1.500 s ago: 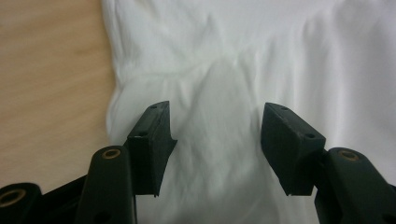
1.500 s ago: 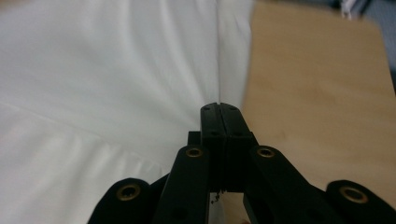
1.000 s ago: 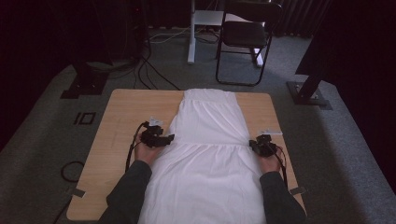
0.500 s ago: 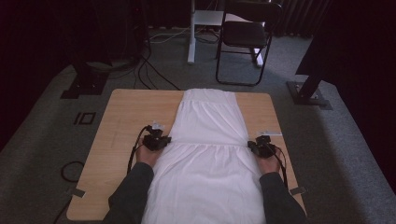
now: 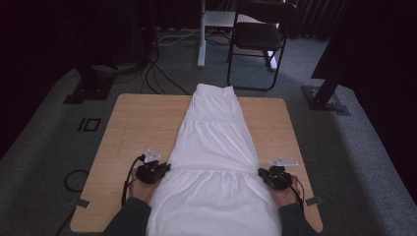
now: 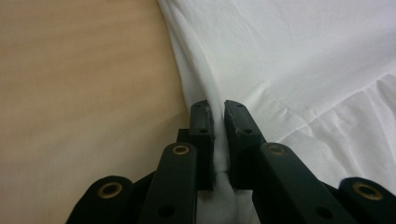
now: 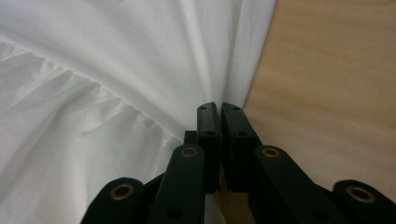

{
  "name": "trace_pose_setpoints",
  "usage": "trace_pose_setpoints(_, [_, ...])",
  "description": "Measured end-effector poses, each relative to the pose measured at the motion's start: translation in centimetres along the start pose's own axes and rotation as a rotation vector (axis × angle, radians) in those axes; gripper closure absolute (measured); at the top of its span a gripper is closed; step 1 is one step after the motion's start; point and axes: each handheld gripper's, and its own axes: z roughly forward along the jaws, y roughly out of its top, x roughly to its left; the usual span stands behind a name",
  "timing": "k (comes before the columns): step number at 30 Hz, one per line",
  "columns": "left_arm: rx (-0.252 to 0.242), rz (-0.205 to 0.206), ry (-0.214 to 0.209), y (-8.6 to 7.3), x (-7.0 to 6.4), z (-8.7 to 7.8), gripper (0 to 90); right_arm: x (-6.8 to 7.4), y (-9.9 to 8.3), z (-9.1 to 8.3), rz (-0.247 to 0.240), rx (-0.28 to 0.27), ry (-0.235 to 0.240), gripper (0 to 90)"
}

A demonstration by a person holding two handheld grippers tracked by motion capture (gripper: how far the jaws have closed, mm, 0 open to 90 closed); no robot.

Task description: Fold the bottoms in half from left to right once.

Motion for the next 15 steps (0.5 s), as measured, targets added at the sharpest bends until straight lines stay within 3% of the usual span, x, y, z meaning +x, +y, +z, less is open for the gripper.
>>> trace_pose_setpoints(3, [0.009,0.021,-0.001,-1.3,-1.0,-1.3,82.5,0.8,-1.4,-1.2,0.011,0.0,0.025,86.1])
trace_pose_setpoints(4, [0.016,0.046,0.002,-1.9,-1.6,-1.9,82.1,1.1,-2.1,-2.0,0.02,0.005,0.039,86.2])
trace_pose_setpoints(8, [0.012,0.046,-0.001,-2.3,-1.8,-2.2,80.8,1.4,-2.7,-2.6,0.028,0.016,0.052,86.3])
trace_pose_setpoints(9, [0.008,0.038,0.0,-2.3,-1.6,-2.0,79.1,1.4,-2.5,-2.8,0.025,0.024,0.062,74.9])
trace_pose_setpoints(11, [0.001,0.037,0.002,-2.2,-1.6,-1.9,77.8,1.0,-1.7,-2.8,0.033,-0.015,0.068,64.7])
trace_pose_setpoints(13, [-0.001,0.039,0.004,-2.2,-1.6,-1.9,76.7,0.9,-1.1,-2.9,0.037,-0.036,0.072,62.0])
trace_pose_setpoints(15, [-0.011,0.042,0.005,-2.3,-1.7,-1.7,75.6,0.5,1.4,-2.4,0.011,-0.079,0.057,60.6])
